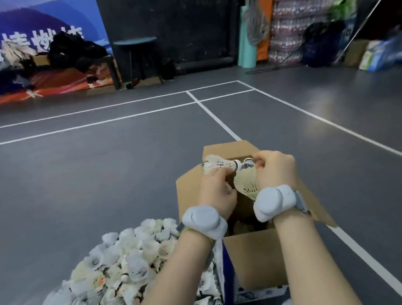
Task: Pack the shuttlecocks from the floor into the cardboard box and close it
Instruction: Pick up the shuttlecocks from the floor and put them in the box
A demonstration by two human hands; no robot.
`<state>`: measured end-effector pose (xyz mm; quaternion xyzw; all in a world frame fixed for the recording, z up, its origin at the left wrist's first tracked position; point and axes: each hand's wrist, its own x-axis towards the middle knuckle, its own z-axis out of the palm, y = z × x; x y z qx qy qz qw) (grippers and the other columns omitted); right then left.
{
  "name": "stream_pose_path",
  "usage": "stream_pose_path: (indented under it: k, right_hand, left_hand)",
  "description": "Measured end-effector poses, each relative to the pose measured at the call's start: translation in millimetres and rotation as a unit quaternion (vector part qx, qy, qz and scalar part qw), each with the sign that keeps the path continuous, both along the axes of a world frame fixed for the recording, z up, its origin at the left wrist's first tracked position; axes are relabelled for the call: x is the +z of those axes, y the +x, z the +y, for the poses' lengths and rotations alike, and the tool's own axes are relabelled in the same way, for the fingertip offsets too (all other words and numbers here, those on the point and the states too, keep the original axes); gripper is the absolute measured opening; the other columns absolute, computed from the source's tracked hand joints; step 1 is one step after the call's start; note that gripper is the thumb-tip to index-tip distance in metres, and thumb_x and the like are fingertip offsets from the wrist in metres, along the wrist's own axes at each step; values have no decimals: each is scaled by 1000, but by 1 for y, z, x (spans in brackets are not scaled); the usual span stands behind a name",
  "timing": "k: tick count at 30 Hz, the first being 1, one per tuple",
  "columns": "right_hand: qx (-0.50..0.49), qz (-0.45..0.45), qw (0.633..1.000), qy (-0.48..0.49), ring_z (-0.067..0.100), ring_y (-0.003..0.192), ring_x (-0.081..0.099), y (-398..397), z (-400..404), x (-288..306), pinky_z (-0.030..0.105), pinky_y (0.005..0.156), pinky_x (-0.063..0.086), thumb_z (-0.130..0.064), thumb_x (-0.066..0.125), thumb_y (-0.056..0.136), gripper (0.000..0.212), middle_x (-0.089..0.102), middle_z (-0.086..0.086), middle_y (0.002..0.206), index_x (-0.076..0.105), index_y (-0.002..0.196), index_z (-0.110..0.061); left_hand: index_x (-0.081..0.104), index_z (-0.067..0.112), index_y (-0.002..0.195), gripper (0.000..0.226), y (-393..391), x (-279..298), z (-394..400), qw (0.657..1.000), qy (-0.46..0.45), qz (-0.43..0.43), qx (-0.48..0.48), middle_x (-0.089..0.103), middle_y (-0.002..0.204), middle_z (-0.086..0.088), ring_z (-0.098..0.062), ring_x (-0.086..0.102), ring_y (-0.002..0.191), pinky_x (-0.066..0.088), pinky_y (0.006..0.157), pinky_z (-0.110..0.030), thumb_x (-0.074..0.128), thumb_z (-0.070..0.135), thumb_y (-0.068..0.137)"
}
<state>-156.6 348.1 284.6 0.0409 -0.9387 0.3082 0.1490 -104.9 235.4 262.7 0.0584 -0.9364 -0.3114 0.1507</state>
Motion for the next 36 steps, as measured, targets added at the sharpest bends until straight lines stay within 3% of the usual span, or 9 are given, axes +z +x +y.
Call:
stream_pose_path:
  k: [3,7,15,19,23,28,32,34,36]
  right_hand:
    - [-34,-88,994,54,34,92,60,-12,15,-21,28,66,46,-4,46,88,42,65,9,104,66,119,-26]
    - [-40,-135,988,67,29,96,64,-18,17,-29,24,61,43,-8,49,88,44,67,4,115,63,121,-32]
    - [17,-160,987,-3,26,97,65,-2,-18,-29,24,67,49,-6,50,87,41,69,3,113,64,121,-24]
    - [83,-171,982,-20,28,100,65,15,-59,-27,30,77,56,-10,51,84,40,69,3,115,65,119,-26]
    - [168,-187,967,50,29,104,62,39,-120,-44,27,72,47,-13,46,89,39,65,4,123,62,122,-26]
    - [291,-281,905,134,32,104,65,82,-207,-95,33,82,54,-14,47,91,33,67,15,117,64,118,-7]
    - [348,-399,840,119,24,82,59,114,-268,-150,24,64,43,-12,46,93,32,68,18,112,61,117,1]
    - [346,-474,804,90,25,64,54,125,-282,-173,19,41,44,-11,45,96,27,63,10,87,56,119,-3]
    - [348,-523,773,91,20,53,50,139,-303,-210,18,33,42,-10,45,97,14,51,6,73,51,109,-11]
  left_hand:
    - [42,16,138,50,-12,-18,14,997,17,-50,-57,36,149,-4,-19,34,138,26,106,-19,54,12,90]
    - [43,21,137,51,-16,-32,10,993,-11,-103,-54,15,158,-2,-22,24,142,27,113,-31,59,17,89]
    - [41,19,135,51,5,-19,-30,997,3,-77,-1,31,146,-1,-20,40,129,33,97,-21,59,14,88]
    - [42,22,132,49,33,-7,-73,995,13,-86,46,39,139,-2,-23,49,119,44,92,-32,58,18,86]
    - [45,20,130,47,79,-9,-133,991,6,-93,98,49,131,-3,-23,54,112,47,92,-36,58,17,84]
    - [45,18,129,43,152,-52,-217,970,36,-144,193,56,125,-2,-22,57,107,48,90,-34,57,18,87]
    - [48,18,124,41,206,-110,-273,940,77,-184,278,59,120,-1,-22,59,102,49,84,-32,58,16,85]
    - [49,15,124,40,226,-138,-287,928,95,-202,299,60,119,-3,-23,60,101,46,81,-28,58,14,85]
    - [50,14,124,41,249,-177,-305,907,119,-231,330,61,120,-6,-25,61,101,44,79,-26,58,10,84]
